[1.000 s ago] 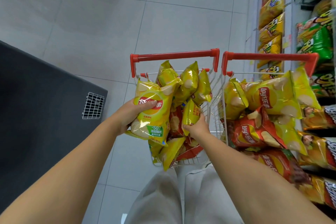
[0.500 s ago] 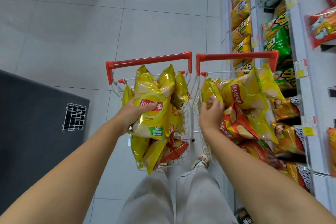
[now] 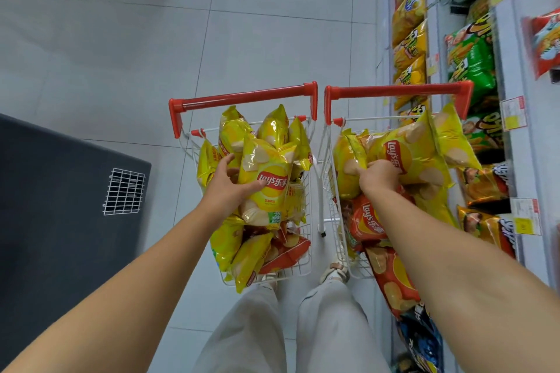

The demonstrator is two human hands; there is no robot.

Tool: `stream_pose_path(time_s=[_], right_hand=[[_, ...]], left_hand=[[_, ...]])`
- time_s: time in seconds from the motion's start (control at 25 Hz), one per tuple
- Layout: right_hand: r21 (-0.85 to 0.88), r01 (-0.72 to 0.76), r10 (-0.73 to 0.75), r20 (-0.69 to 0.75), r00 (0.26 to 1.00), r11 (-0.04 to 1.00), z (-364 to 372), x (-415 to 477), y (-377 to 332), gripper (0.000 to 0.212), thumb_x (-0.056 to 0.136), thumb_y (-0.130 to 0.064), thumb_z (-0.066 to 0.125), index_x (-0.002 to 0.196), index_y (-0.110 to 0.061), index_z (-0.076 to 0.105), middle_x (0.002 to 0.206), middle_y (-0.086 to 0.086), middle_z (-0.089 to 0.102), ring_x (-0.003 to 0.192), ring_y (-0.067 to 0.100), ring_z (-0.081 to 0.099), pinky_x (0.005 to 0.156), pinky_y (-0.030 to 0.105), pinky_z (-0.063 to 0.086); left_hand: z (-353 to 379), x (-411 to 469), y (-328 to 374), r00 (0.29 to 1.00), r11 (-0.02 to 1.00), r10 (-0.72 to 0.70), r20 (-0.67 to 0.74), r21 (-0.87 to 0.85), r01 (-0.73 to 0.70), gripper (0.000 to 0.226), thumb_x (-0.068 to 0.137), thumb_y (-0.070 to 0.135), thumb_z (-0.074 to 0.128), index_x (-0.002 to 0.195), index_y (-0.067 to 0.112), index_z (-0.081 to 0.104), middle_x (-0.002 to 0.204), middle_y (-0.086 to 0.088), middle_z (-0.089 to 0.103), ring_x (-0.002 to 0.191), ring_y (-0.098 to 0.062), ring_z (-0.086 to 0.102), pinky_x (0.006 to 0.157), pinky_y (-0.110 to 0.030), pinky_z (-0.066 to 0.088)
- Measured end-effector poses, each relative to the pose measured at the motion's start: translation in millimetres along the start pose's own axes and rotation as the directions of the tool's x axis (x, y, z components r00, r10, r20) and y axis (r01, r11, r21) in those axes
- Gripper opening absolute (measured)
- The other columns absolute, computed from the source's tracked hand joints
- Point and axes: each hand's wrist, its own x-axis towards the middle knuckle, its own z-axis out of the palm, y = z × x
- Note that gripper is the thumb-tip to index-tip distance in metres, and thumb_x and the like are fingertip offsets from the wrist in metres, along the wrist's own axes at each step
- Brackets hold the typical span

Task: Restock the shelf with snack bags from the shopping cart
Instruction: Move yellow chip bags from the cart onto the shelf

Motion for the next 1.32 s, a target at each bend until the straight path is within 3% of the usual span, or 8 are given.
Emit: stream_pose_path(time_s=[0.2,0.32,0.48,0.68,0.88,0.96,1.12,1.32], right_hand=[[0.124,0.050,-0.036,-0.113,0.993,0.991,-19.1,-15.5,10.0,0.022,0.095,-0.015,0.053,0.106,-0.004,0.069,0.111,0.016,0.068,0.105,0.034,0.060,0.082,0.032,0.044],[0.292,0.126,-0.076,-0.175,0.982,0.948,-40.2,-29.9,22.4,0.015,0.095,-0.017,0.052,0.100,-0.009,0.064,0.115,0.011,0.058,0.103,0.030,0.056,0.082,0.030,0.039],[0.505,0.242,-0.152,-0.214,0.965,0.828,-70.8,-43.8,49.4,0.010,0.100,-0.018,0.047,0.099,-0.011,0.055,0.113,0.004,0.060,0.100,0.022,0.056,0.081,0.032,0.044],[0.695,0.270,-0.165,-0.216,0.962,0.666,-125.3,-36.8,66.6,0.013,0.101,-0.026,0.045,0.091,-0.031,0.051,0.096,-0.001,0.060,0.093,0.023,0.061,0.078,0.042,0.056],[0.880,0.148,-0.240,-0.040,0.970,0.451,-162.8,-11.1,39.0,0.013,0.103,-0.018,0.042,0.097,-0.016,0.053,0.091,0.005,0.062,0.075,0.013,0.064,0.057,0.023,0.054],[0.868,0.058,-0.210,0.054,0.976,0.494,-158.2,3.1,39.0,0.024,0.104,-0.028,0.038,0.113,-0.013,0.055,0.105,0.006,0.065,0.087,0.015,0.065,0.073,0.029,0.055],[0.416,-0.077,-0.016,0.217,0.976,0.906,-99.8,37.7,81.0,0.067,0.090,-0.045,0.059,0.145,-0.013,0.036,0.138,0.006,0.048,0.124,0.027,0.049,0.099,0.038,0.043],[0.447,-0.188,0.115,0.186,0.976,0.875,-40.3,56.5,90.2,0.052,0.080,-0.034,0.075,0.124,-0.012,0.059,0.119,0.010,0.065,0.107,0.030,0.061,0.092,0.043,0.051]], left_hand=[[14.4,-18.7,33.4,0.886,0.882,0.385,-0.260,0.387,-0.270,0.077,0.079,0.041,0.076,0.143,0.028,0.036,0.131,-0.001,0.048,0.120,-0.019,0.049,0.098,-0.040,0.049],[48.8,-33.1,67.8,0.778,0.718,0.623,-0.084,0.456,-0.526,0.065,0.083,0.028,0.073,0.139,0.025,0.042,0.124,0.001,0.048,0.112,-0.013,0.050,0.095,-0.032,0.049],[111.5,-29.0,89.9,0.853,0.774,0.403,0.331,0.374,-0.511,0.092,0.081,0.029,0.078,0.153,0.024,0.021,0.154,-0.001,0.031,0.137,-0.015,0.038,0.110,-0.040,0.041],[144.2,-0.1,112.9,0.874,0.870,0.098,0.476,0.385,-0.307,0.124,0.063,0.042,0.088,0.155,0.033,0.006,0.164,0.001,0.013,0.148,-0.022,0.019,0.118,-0.046,0.027],[148.7,1.6,139.7,0.729,0.939,0.112,0.675,0.167,-0.300,0.058,0.077,0.009,0.079,0.122,0.032,0.050,0.105,0.012,0.070,0.098,-0.002,0.069,0.072,-0.016,0.055],[143.7,5.2,133.1,0.783,0.964,0.131,0.609,0.107,-0.245,0.054,0.075,0.018,0.081,0.120,0.031,0.055,0.101,0.011,0.074,0.096,-0.007,0.071,0.074,-0.019,0.055],[125.4,12.9,101.9,0.934,0.991,0.126,0.334,-0.084,-0.103,0.073,0.062,0.047,0.087,0.125,0.029,0.056,0.103,0.004,0.075,0.092,-0.014,0.073,0.078,-0.034,0.058],[108.0,17.5,91.4,0.966,0.988,0.118,0.230,-0.120,-0.093,0.080,0.058,0.052,0.087,0.127,0.028,0.055,0.107,0.003,0.074,0.093,-0.015,0.073,0.085,-0.040,0.058]])
